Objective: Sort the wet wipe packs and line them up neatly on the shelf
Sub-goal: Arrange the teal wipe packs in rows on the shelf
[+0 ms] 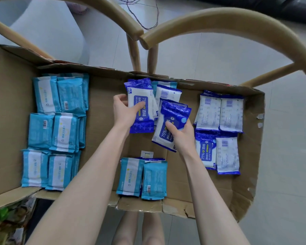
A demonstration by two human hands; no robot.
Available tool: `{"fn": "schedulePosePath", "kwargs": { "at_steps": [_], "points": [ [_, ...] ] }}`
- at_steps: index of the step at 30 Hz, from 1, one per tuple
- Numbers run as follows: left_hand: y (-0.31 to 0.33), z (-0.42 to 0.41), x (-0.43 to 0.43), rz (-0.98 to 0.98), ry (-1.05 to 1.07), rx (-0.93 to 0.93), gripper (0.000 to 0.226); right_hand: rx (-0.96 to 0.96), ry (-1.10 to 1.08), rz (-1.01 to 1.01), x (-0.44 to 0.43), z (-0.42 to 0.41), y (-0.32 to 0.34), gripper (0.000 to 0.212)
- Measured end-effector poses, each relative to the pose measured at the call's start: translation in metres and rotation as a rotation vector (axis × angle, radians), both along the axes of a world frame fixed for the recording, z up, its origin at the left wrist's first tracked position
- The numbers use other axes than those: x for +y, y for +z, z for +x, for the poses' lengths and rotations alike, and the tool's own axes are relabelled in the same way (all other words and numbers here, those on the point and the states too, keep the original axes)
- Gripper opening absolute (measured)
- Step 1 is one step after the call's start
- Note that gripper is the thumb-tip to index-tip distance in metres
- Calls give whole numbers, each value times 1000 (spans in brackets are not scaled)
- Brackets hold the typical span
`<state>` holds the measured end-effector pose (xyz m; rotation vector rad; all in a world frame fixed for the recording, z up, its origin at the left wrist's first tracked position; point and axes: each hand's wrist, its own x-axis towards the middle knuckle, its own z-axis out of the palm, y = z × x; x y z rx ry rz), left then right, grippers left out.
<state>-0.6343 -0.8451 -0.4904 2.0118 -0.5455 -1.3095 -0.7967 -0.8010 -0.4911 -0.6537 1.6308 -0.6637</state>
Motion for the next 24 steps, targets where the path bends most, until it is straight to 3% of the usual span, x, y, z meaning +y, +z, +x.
{"fn": "schedulePosePath", "kwargs": {
  "at_steps": [3,9,11,14,18,24],
  "points": [
    [15,5,13,-18,-81,108,29,-58,-56,22,5,-3,8,38],
    [47,-19,73,-47,-127,261,16,-105,-101,66,48,-33,30,41],
    [51,-36,96,-31,-159,287,18,-93,-95,109,69,-52,37,54],
    [49,-68,128,38,-176,285,20,-115,-122,147,103,-87,44,34],
    [35,-124,166,164,-155,369,17,-102,-206,246,146,-135,38,26],
    [-5,-198,210,295,-146,329,23,95,-51,276,181,-197,7,30]
  ]
}}
